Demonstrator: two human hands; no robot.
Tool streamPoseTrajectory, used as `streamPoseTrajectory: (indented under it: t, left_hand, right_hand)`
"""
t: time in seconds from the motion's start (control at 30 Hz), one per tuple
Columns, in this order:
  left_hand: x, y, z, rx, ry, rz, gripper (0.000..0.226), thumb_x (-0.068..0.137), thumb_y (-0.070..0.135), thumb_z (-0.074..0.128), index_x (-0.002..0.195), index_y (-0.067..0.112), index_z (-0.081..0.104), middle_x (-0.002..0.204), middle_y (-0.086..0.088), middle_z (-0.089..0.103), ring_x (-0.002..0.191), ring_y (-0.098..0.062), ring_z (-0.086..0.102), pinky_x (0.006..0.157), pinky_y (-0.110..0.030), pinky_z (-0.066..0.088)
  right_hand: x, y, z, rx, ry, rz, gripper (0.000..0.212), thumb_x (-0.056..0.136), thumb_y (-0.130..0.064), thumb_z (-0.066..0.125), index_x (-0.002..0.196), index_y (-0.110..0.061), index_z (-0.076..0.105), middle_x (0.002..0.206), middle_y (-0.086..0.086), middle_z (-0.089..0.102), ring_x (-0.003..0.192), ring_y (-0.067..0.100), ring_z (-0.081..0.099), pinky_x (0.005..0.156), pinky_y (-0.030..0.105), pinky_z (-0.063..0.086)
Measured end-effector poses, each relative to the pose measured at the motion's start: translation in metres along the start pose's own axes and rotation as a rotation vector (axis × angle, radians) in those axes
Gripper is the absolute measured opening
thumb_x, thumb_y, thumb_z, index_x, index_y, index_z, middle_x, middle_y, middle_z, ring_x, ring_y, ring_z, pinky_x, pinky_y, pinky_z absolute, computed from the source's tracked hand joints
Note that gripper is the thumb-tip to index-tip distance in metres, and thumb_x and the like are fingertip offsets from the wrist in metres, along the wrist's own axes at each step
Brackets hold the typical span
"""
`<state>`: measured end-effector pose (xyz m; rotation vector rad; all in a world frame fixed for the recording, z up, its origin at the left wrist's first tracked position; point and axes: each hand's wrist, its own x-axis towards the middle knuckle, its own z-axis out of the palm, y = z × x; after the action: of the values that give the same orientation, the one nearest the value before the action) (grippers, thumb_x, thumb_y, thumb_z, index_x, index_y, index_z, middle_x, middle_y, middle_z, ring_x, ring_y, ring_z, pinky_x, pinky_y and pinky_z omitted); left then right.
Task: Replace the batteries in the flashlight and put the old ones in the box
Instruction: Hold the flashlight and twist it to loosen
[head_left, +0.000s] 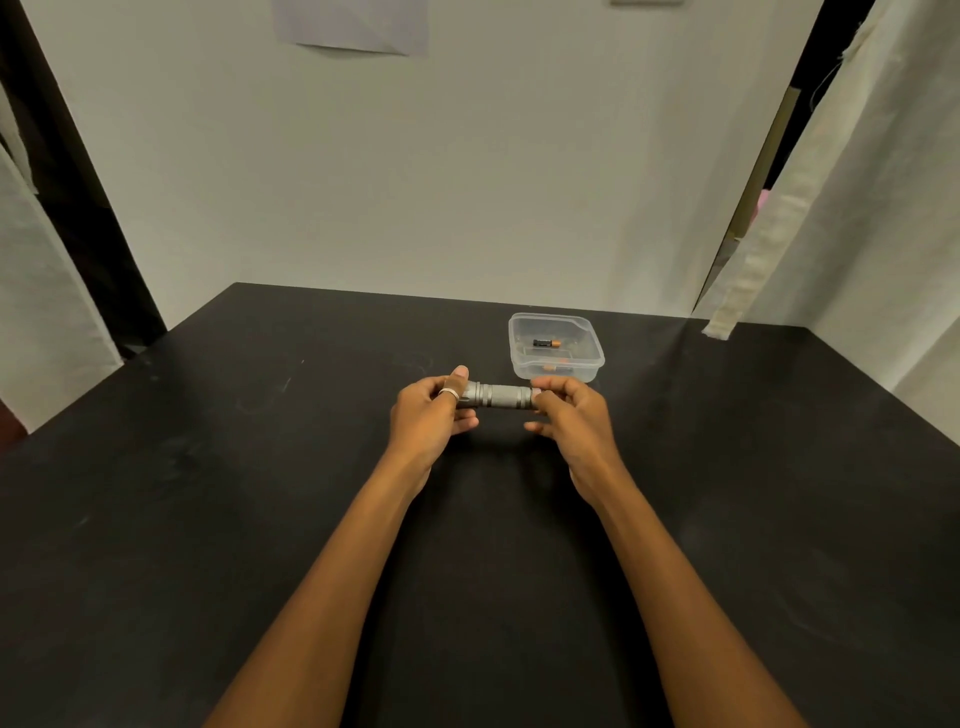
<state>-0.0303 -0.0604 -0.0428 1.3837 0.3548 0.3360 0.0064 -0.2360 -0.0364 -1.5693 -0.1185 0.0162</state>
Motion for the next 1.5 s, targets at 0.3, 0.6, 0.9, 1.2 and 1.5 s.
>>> streamPoseTrajectory:
  t: [0.3,0.6,0.9,1.2,1.5]
  left_hand:
    - [-0.0001,0.0001,0.0008,-0.007,0.009,0.007,0.023,0.099,0.037,0.067,0.102,0.015,0.073,0.102,-0.009,0.072,0.077,-0.013,0.073,0.067,-0.025,0.060]
    - [-0.0003,0.0003,0.0012,-0.017,0.008,0.006,0.025,0.099,0.036,0.066,0.105,0.013,0.073,0.104,-0.010,0.072,0.081,-0.016,0.073,0.067,-0.024,0.060]
    - [0.0015,-0.0005,0.0006,-0.015,0.010,0.000,0.022,0.099,0.036,0.066,0.104,0.015,0.073,0.105,-0.010,0.072,0.081,-0.015,0.072,0.067,-0.025,0.060]
    - [0.0008,-0.0016,0.0006,-0.019,0.005,0.009,0.025,0.099,0.037,0.067,0.102,0.014,0.073,0.105,-0.010,0.072,0.078,-0.014,0.072,0.067,-0.024,0.060]
    - [0.0007,-0.0011,0.0005,-0.026,0.000,-0.004,0.025,0.099,0.038,0.066,0.103,0.015,0.073,0.105,-0.008,0.072,0.080,-0.014,0.073,0.067,-0.024,0.060]
  right_hand:
    - [0.0027,0.0074,0.0026,-0.113,0.073,0.003,0.021,0.101,-0.035,0.064,0.097,-0.017,0.072,0.074,-0.001,0.073,0.062,0.006,0.069,0.067,0.027,0.061]
    - [0.0002,0.0032,0.0012,-0.041,0.051,-0.016,0.013,0.100,-0.025,0.065,0.109,-0.016,0.069,0.093,0.004,0.074,0.076,0.010,0.070,0.069,0.028,0.061]
    - [0.0012,0.0024,-0.0005,-0.051,0.014,-0.028,0.023,0.098,-0.012,0.062,0.120,-0.017,0.065,0.104,0.003,0.071,0.088,0.010,0.069,0.065,0.022,0.056]
    - [0.0009,0.0054,0.0021,-0.117,0.070,-0.023,0.014,0.101,-0.029,0.062,0.105,-0.017,0.068,0.086,0.004,0.073,0.065,0.007,0.067,0.059,0.022,0.056]
    - [-0.0015,0.0029,0.0011,-0.082,0.052,-0.023,0.015,0.100,-0.031,0.064,0.110,-0.021,0.067,0.094,0.002,0.074,0.075,0.008,0.070,0.057,0.024,0.054]
